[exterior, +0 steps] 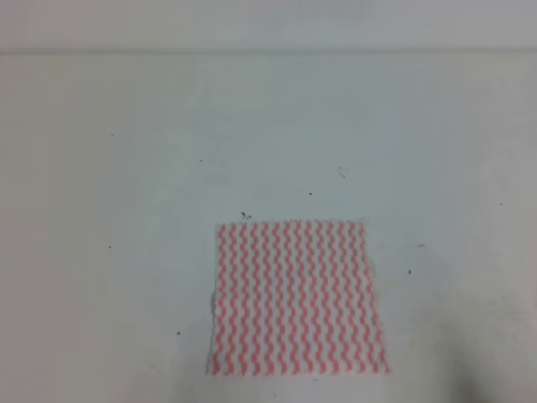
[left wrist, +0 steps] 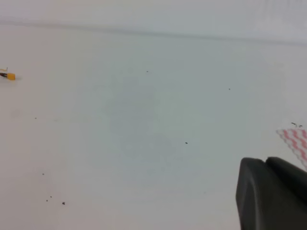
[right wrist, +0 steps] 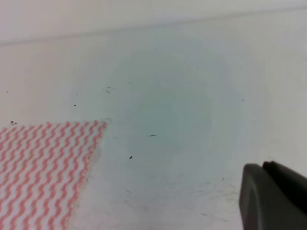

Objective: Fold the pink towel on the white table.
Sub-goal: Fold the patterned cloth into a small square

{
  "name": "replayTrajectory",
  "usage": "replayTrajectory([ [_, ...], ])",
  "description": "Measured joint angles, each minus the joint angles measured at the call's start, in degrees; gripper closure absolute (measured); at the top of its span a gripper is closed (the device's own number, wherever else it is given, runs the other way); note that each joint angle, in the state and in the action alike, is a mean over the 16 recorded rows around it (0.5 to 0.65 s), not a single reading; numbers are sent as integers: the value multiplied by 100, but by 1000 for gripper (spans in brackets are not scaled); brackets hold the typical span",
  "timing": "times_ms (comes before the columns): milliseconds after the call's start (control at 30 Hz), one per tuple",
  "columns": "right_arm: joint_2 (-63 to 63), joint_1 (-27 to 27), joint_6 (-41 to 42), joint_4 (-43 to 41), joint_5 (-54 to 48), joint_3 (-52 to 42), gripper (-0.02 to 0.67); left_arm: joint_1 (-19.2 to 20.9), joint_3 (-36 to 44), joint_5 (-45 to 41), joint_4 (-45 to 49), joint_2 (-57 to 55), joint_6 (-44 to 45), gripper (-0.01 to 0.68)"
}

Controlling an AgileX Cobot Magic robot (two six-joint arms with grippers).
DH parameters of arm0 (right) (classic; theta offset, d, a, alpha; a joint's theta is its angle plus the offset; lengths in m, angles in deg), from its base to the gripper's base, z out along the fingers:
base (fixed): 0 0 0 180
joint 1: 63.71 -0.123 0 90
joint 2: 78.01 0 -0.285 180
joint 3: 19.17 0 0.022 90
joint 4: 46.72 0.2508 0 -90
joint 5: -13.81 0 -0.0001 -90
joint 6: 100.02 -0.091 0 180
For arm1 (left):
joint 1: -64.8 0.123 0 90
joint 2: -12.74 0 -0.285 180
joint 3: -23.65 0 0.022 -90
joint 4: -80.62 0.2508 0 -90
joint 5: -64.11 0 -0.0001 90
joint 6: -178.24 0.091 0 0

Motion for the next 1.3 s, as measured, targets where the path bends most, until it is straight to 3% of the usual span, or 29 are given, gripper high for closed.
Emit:
replayTrajectory([
  [1300,17,0,-2,1,10,0,667,0,0,67,0,-1,1,675],
])
